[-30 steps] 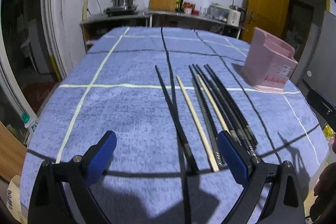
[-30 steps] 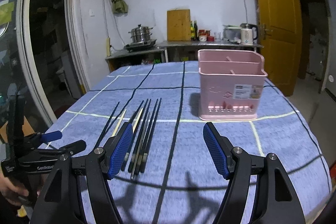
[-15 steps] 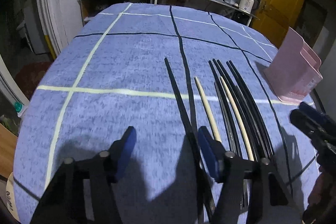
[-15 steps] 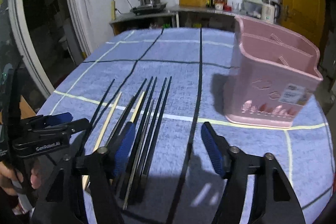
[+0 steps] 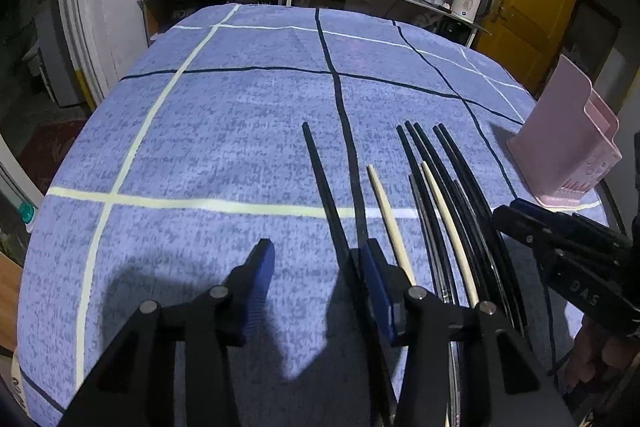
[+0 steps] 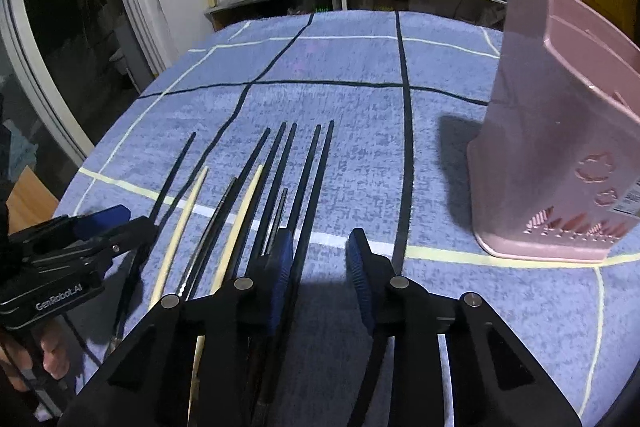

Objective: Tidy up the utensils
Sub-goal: 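Move the right tool to a black chopstick while the left tool approaches another black chopstick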

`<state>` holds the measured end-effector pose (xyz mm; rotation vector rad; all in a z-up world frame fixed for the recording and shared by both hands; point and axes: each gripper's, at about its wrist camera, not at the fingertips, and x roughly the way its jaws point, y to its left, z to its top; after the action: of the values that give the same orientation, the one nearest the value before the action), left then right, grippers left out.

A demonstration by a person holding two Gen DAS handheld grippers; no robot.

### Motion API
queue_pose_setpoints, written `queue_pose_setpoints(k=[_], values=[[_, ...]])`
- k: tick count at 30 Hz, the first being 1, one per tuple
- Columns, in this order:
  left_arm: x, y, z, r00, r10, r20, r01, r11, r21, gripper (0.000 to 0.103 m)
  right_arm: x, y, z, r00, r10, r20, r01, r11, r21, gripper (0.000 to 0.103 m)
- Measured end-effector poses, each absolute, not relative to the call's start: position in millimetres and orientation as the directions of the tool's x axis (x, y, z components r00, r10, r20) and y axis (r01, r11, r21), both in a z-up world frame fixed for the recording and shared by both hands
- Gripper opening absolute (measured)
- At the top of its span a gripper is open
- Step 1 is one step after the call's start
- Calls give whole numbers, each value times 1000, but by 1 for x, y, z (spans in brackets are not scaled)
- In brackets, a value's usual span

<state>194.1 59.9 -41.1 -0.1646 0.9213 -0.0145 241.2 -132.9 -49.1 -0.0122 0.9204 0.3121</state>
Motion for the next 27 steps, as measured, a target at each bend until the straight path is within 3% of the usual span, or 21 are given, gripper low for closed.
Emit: queue_pose_setpoints(k=[5, 8, 20, 23, 24, 27], values=[[199, 52, -41, 602, -36, -798, -50, 995, -83, 45, 249, -129, -54, 555, 250, -793, -274, 955, 109, 26], [202, 51, -41, 603, -17, -798, -54, 997, -62, 39, 252, -130, -53, 554, 245, -796, -274, 956, 104, 23], [224, 58, -38, 566, -45, -823, -54, 994, -91, 27, 276, -121, -53, 523, 227, -822, -277, 957, 88, 23], [223, 55, -39, 568, -33, -823, -54, 996, -77, 22, 277, -118, -52, 526, 199, -827, -279, 959, 54, 12], [224, 55, -39, 568, -33, -822, -55, 996, -77, 16, 278, -117, -52, 523, 201, -828, -280, 958, 56, 10], [228, 58, -39, 561, -49, -827, -62, 993, -101, 10, 280, -118, -52, 515, 212, -831, -280, 957, 71, 8]])
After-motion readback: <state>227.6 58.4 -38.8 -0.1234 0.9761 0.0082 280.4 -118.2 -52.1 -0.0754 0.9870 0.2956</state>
